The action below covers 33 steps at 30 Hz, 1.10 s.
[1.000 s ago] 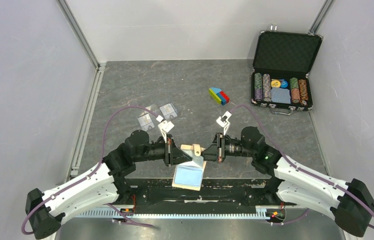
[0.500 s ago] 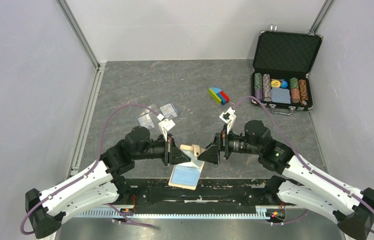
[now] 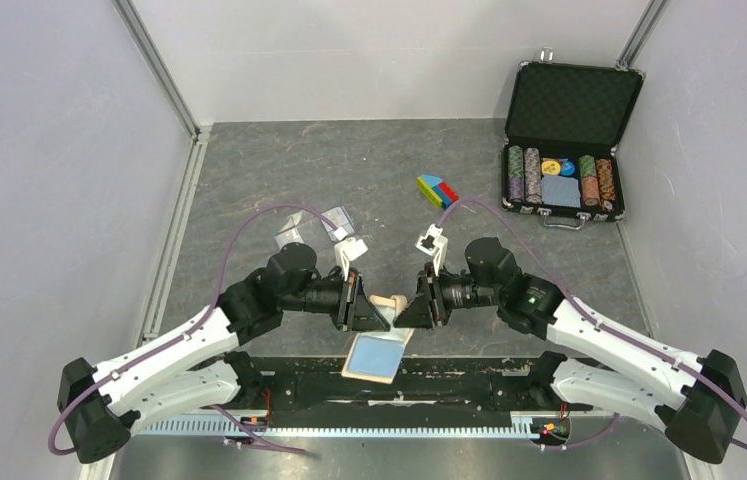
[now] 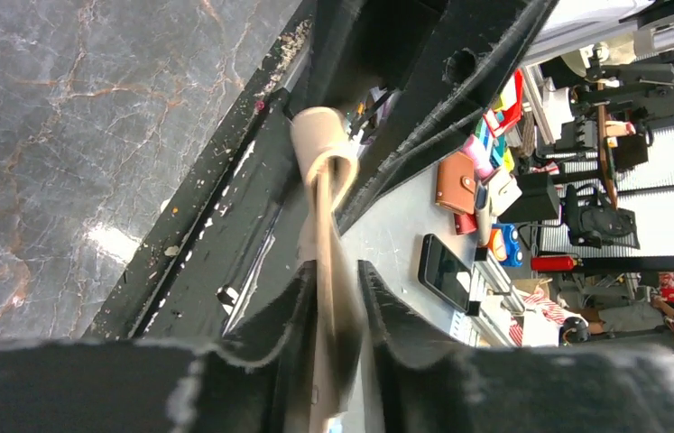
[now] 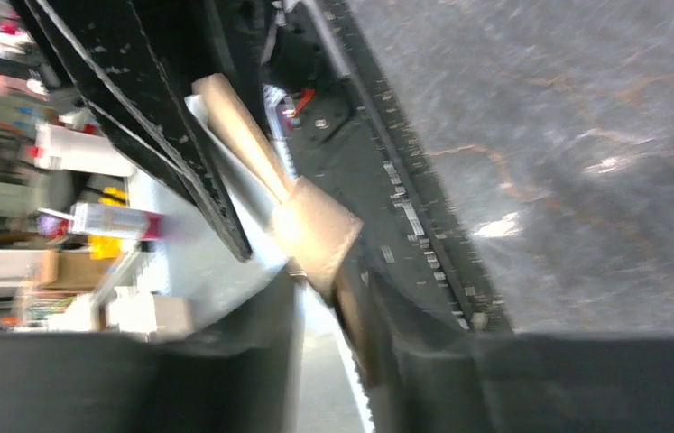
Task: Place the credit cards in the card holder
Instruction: Open the card holder at the center of the board.
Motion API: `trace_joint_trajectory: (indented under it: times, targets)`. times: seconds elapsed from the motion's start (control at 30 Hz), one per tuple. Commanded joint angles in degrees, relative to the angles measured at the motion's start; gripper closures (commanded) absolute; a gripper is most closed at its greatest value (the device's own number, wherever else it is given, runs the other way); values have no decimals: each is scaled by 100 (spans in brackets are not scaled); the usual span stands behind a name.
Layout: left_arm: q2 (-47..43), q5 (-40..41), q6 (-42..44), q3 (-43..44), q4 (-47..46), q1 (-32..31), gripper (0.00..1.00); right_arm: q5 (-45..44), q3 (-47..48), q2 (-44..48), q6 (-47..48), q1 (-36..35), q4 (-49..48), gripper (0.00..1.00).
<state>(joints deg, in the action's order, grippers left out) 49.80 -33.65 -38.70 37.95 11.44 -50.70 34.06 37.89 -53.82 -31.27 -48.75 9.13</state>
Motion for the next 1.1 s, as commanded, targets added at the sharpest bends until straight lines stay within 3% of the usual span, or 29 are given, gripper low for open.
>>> trace_joint_trajectory:
  times: [0.0,0.03,0.1,0.13,0.4,0.47,0.5,0.6,0.63,0.73,0.87,0.93,1.07]
  targets:
    - [-101,-162,-86,245,-460,17,57,371,21,16,13,-87,-708,93]
    - [-154,-116,-117,200,-480,16,46,249,-4,66,-33,-80,-728,100]
    - [-281,-25,-235,28,-597,16,28,23,-61,208,-149,-21,-721,100]
    - [-355,-12,-318,-85,-658,16,25,-55,-98,289,-219,52,-738,100]
    - [-798,-16,-713,-994,-1056,16,22,114,-629,936,-1300,560,-1804,100]
    - [-793,-51,-808,-1081,-1253,21,29,103,-700,936,-1500,586,-1913,100]
    - [-779,-95,-857,-1096,-1366,18,39,107,-712,918,-1528,601,-1931,100]
    - [-722,-60,-894,-964,-1307,18,86,116,-748,833,-1504,611,-1877,97]
    - [-697,46,-839,-843,-952,16,96,61,-735,815,-1409,612,-1721,85]
    - [-498,486,-541,-242,443,16,98,-285,-536,795,-800,612,-940,48]
    - [-58,285,-336,400,1520,16,98,-572,-210,626,-92,612,-49,13]
    - [98,72,-340,558,1716,16,98,-479,-26,411,175,613,221,7]
    - [268,-265,-275,764,1826,16,98,-359,168,40,433,613,346,4]
